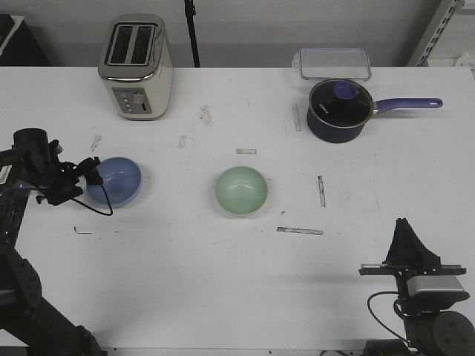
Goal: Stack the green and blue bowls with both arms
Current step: 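Lift the blue bowl with the left gripper over the green bowl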
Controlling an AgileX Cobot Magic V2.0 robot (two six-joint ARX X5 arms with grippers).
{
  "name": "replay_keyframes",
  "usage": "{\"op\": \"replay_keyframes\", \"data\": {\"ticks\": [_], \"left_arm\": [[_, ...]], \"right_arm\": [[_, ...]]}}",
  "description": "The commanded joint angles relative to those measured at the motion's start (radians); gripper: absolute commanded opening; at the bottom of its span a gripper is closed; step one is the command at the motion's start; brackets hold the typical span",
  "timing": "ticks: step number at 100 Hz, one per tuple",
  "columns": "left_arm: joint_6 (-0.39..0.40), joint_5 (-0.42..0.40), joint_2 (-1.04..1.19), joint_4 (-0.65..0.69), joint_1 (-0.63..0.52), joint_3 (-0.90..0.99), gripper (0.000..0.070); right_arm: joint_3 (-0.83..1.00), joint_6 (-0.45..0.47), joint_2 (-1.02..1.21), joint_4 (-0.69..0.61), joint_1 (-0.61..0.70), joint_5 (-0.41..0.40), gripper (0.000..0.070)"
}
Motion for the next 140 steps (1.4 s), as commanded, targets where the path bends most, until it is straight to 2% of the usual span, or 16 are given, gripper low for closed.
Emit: {"op": "replay_keyframes", "data": {"ticks": [1, 8, 27, 31, 41, 60, 88, 102, 122, 140], "left_arm": [[0.007, -0.004, 0.035, -0.002, -0.003, 0.019, 0.0405], [0.004, -0.011, 0.046, -0.002, -0.011, 0.019, 0.0383], [-0.015, -0.032, 0.050, -0.002, -0.017, 0.019, 0.0070], [-0.021, -0.032, 0.050, -0.002, -0.017, 0.019, 0.0035], [-0.026, -0.031, 0.050, -0.007, -0.018, 0.019, 0.0000], [-0.026, 0.029, 0.048, -0.048, -0.029, 0.045, 0.0000], [-0.026, 0.029, 0.048, -0.159, -0.134, 0.185, 0.0000], [-0.032, 0.029, 0.048, -0.191, -0.244, 0.279, 0.0000], [-0.106, 0.019, 0.066, -0.167, -0.428, 0.385, 0.0000], [-0.134, 0.018, 0.130, -0.151, -0.589, 0.466, 0.0000]], "right_arm": [[0.006, 0.010, -0.002, 0.011, 0.001, 0.000, 0.0014], [0.006, 0.010, -0.002, 0.011, 0.001, 0.000, 0.0014], [0.006, 0.010, -0.002, 0.011, 0.001, 0.000, 0.0014], [0.006, 0.010, -0.002, 0.010, 0.001, 0.000, 0.0014], [0.006, 0.010, -0.002, 0.010, 0.001, 0.000, 0.0014], [0.006, 0.010, -0.002, 0.010, 0.001, 0.000, 0.0014], [0.006, 0.010, -0.002, 0.010, 0.001, 0.000, 0.0014], [0.006, 0.010, -0.002, 0.010, 0.001, 0.000, 0.0014], [0.006, 0.010, -0.002, 0.010, 0.001, 0.000, 0.0014], [0.006, 0.010, -0.002, 0.010, 0.001, 0.000, 0.0014]]}}
